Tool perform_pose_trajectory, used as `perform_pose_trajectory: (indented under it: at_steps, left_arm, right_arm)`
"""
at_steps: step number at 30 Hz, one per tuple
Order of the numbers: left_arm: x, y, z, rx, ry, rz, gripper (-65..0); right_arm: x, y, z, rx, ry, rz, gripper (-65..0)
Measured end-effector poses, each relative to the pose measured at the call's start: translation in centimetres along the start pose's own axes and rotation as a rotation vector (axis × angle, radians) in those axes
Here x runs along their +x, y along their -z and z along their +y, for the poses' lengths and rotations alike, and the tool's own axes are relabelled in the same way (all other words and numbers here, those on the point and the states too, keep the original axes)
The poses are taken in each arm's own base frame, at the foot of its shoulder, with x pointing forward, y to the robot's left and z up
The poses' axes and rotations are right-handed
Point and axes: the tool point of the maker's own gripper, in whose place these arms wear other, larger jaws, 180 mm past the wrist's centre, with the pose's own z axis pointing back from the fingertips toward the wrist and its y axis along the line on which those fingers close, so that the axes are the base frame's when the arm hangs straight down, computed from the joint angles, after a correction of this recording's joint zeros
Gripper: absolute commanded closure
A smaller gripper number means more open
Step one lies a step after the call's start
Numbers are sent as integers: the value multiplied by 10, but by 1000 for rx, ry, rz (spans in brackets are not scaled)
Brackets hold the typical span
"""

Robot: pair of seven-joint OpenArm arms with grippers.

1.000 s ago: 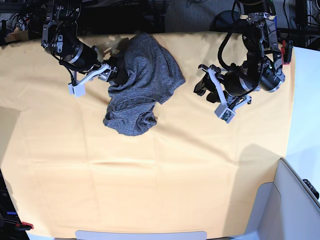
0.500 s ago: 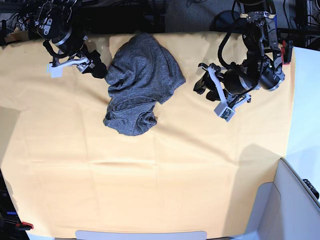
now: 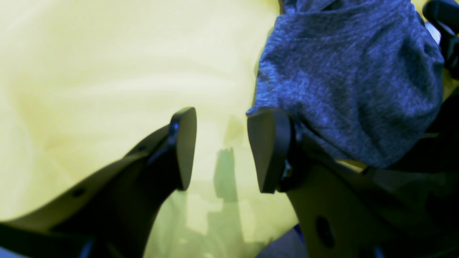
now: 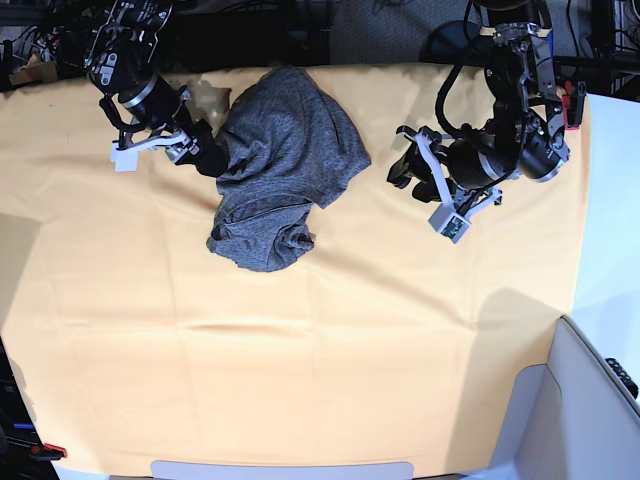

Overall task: Fold the T-shirt properly
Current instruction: 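Pull the shirt edge with the right gripper to square the bundle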

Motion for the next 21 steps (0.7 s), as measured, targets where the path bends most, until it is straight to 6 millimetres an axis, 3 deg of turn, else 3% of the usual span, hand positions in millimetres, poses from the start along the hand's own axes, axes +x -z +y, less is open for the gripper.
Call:
perform_pose_trajectory:
  at_steps: [2, 6, 8, 14, 19, 21]
  left_arm:
    - [0, 0, 0, -1, 0, 0, -272]
    - [0, 0, -1, -2, -1, -1, -272]
    - [0, 0, 0, 2, 0, 1, -272]
    - [0, 0, 0, 0, 0, 0, -272]
    - [0, 0, 0, 0, -1, 1, -272]
    - [0, 0, 0, 0, -1, 1, -272]
  right_arm:
    - [1, 4, 0, 7, 13, 1, -342]
    - [-3, 7, -8, -26, 3, 26, -112]
    - [-2, 6, -8, -22, 5, 27, -43]
    - [-2, 1, -9, -27, -4, 11, -38]
    - [-19, -28, -19, -109, -35, 27, -36]
    - [-15, -35, -14, -118, -68, 11, -36]
